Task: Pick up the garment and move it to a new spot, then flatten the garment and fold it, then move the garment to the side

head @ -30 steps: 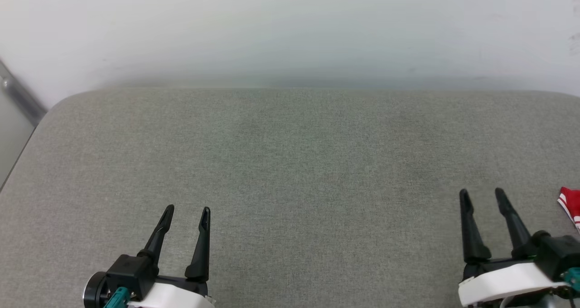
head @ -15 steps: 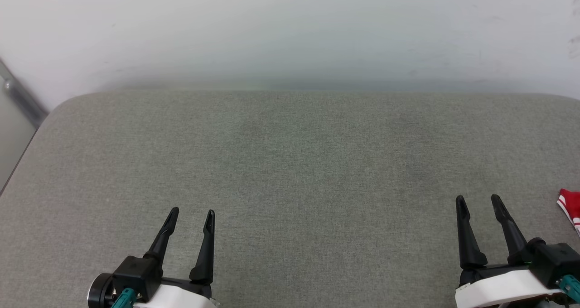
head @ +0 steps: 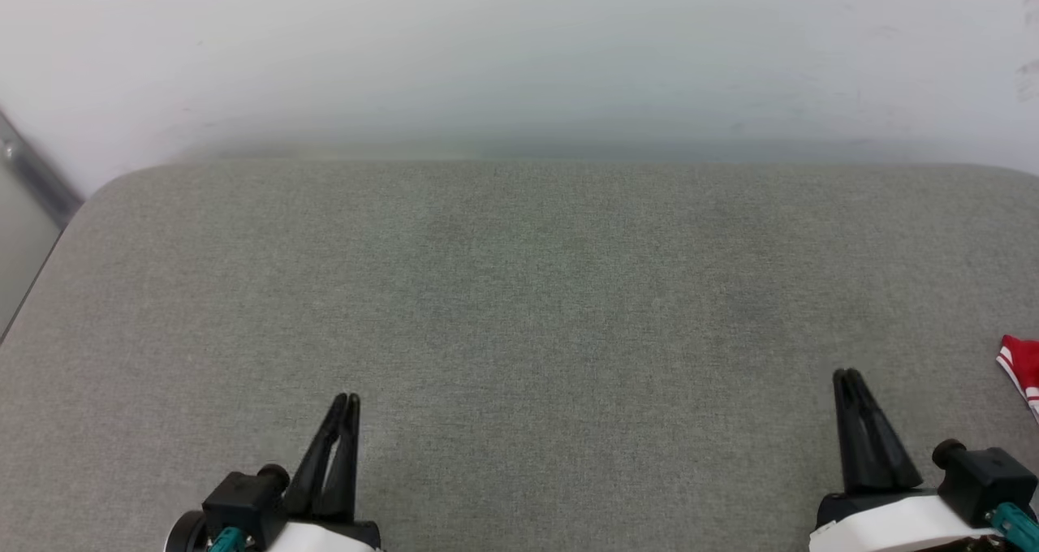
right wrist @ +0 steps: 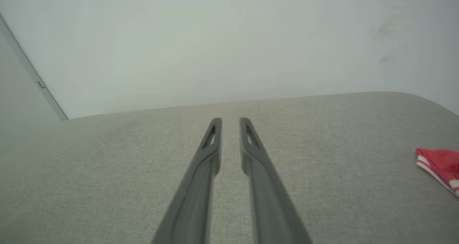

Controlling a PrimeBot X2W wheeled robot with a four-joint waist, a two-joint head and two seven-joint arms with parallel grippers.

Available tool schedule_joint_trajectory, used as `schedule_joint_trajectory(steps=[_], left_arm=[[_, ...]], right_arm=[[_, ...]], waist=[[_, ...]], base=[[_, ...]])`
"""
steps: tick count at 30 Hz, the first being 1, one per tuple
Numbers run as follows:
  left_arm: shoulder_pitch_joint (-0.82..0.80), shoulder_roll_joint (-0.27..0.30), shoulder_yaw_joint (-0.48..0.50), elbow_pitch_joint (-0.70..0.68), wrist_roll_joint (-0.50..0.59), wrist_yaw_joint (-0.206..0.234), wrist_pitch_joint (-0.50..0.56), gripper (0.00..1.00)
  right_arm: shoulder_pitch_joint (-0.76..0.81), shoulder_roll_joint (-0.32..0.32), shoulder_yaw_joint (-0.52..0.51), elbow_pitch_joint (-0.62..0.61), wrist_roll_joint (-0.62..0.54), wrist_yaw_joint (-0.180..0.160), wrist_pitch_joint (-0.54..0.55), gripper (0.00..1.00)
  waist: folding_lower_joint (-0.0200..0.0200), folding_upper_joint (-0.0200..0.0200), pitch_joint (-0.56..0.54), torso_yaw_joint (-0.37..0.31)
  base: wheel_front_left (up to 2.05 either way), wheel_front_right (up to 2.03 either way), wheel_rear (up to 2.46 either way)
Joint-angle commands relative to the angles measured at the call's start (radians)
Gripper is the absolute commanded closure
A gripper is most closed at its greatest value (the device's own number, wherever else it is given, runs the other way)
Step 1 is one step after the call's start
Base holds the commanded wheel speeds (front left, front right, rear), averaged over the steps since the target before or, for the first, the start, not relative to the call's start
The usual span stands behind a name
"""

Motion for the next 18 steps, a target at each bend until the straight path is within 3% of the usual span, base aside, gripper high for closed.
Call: schedule_joint_trajectory(steps=[1, 18], left_arm=[[-0.005, 0.001, -0.001, -0.012, -0.035, 0.001, 0.003, 1.00], [-0.050, 0.018, 0.017, 0.033, -0.371, 0.001, 0.068, 1.00]], right_arm=[[-0.005, 0.000, 0.002, -0.010, 0.035, 0.000, 0.005, 1.00], [-0.043, -0.013, -0.005, 0.024, 0.358, 0.000, 0.074, 1.00]], waist=[[0.0000, 0.0000, 0.000, -0.001], [0.0000, 0.0000, -0.003, -0.009]], base=[[0.00, 0.00, 0.00], [0.00, 0.00, 0.00]])
